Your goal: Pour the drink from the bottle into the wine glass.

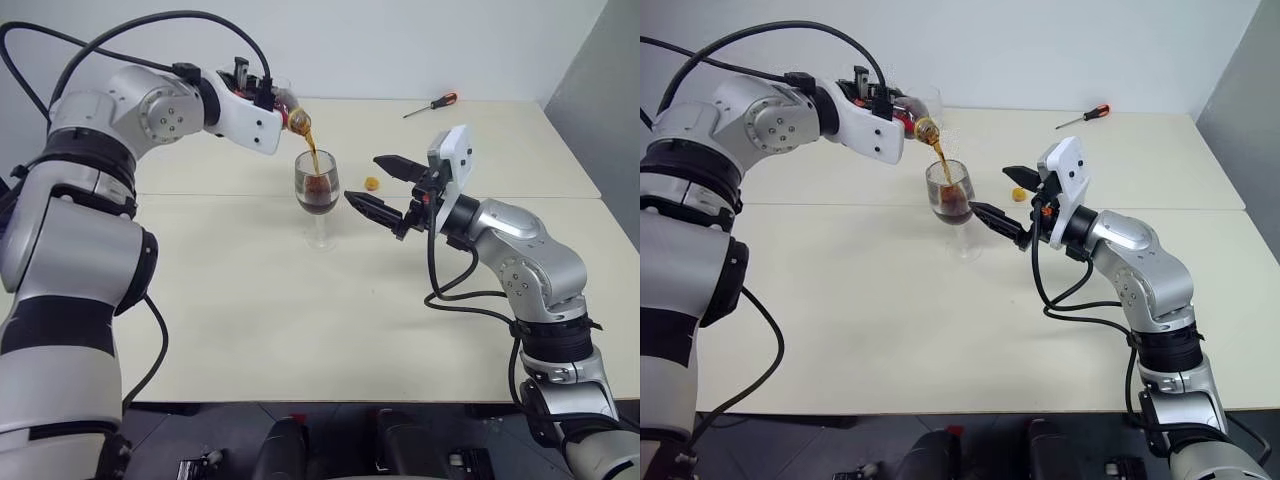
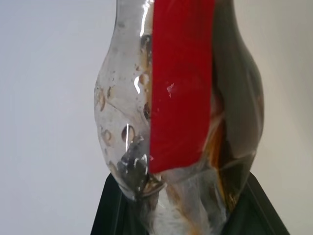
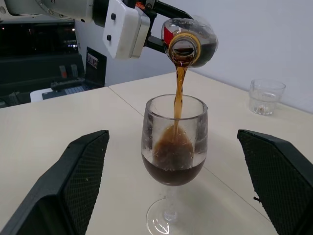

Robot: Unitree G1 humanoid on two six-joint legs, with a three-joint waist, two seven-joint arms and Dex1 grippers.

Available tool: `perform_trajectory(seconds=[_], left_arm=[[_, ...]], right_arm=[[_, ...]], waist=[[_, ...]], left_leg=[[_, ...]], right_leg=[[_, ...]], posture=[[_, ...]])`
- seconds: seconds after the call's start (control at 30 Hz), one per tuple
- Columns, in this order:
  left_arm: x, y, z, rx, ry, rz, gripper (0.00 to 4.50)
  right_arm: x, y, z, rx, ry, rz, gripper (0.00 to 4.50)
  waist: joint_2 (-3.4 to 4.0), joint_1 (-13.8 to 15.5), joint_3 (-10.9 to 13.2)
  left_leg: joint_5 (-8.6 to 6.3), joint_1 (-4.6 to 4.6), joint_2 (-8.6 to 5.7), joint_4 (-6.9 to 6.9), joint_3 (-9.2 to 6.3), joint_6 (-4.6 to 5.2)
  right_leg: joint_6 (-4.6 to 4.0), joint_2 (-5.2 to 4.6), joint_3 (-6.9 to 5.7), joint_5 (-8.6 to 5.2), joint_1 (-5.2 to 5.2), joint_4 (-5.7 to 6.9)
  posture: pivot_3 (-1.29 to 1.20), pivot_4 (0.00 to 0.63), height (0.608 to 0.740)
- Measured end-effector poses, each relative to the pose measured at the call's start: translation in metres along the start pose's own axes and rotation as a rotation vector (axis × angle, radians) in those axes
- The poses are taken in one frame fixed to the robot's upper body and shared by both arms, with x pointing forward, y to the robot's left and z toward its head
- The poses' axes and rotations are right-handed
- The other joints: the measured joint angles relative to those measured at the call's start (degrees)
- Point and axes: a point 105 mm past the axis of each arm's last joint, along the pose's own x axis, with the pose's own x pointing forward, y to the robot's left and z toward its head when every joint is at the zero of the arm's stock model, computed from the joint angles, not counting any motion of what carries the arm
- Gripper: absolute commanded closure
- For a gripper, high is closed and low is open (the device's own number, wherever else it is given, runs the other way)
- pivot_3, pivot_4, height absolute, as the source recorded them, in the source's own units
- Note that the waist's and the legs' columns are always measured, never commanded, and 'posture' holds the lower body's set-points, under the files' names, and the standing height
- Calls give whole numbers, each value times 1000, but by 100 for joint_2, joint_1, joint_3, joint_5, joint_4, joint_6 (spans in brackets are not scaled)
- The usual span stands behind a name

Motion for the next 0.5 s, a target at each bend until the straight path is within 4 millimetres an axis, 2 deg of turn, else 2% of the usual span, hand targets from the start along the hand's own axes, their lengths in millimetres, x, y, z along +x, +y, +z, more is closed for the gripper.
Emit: perform_trajectory(seconds=[0.5], left_arm=[[0, 0, -1, 0, 3, 4, 3493]], right_arm=[[0, 0, 0, -1, 1, 1, 0]], waist=[[0, 0, 0]], left_leg=[[0, 0, 0, 1, 0, 0]], right_leg=[[0, 0, 1, 0, 0, 0]], posture=[[0, 150, 740]])
